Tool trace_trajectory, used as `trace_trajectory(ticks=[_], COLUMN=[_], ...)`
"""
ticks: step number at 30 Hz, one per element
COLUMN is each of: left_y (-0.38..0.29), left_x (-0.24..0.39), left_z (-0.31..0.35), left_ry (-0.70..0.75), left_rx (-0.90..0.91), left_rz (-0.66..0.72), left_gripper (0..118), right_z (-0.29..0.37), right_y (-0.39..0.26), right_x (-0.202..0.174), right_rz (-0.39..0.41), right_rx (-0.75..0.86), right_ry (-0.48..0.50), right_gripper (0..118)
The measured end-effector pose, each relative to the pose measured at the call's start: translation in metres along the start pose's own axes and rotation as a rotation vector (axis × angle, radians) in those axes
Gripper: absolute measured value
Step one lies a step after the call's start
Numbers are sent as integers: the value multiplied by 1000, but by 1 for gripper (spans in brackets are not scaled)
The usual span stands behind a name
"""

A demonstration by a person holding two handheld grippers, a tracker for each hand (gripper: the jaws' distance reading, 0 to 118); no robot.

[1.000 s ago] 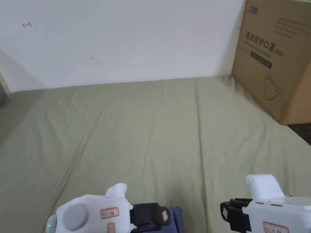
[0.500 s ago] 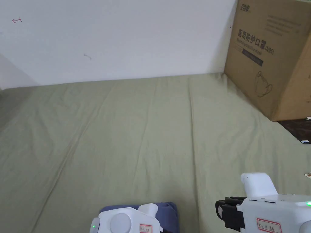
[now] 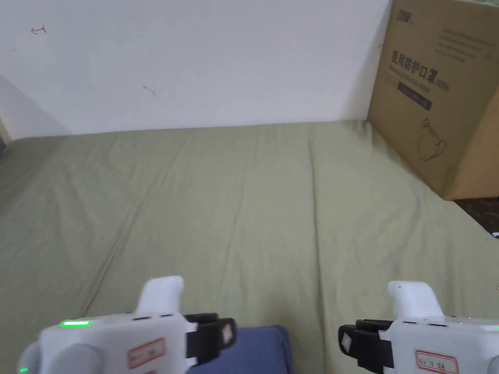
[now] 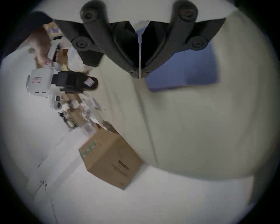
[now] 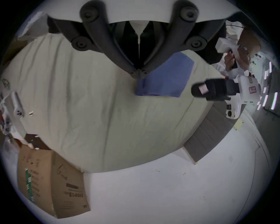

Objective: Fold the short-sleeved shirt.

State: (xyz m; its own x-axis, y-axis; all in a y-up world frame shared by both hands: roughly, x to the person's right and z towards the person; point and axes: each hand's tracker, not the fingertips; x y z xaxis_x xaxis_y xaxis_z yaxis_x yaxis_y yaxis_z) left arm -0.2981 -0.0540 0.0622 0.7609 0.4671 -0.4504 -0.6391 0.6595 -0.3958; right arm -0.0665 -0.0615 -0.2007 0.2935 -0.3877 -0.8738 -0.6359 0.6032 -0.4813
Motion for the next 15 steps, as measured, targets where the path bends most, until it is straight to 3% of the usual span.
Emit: trace_trajectory(ticks=[5,9,13,15], left_y=[-18,-40,-58,-63], left_x=[-68,-109,-141,-156], left_z=[46,58,53,48], left_ry=[145,145,63,14], left_rx=[48,38,22,7], left_rz=[197,391,549,578], left_gripper=[3,3,3,3], right_z=[-62,-121,-159,-162], right_y=[-3,-5,-15,-22], right_x=[-32,-45,-22,0], right_rz=[-1,33,-20,-91], right_rx=[-178,-277,-353,-352], right_ry=[149,157,144,174], right_gripper=[0,0,0,0])
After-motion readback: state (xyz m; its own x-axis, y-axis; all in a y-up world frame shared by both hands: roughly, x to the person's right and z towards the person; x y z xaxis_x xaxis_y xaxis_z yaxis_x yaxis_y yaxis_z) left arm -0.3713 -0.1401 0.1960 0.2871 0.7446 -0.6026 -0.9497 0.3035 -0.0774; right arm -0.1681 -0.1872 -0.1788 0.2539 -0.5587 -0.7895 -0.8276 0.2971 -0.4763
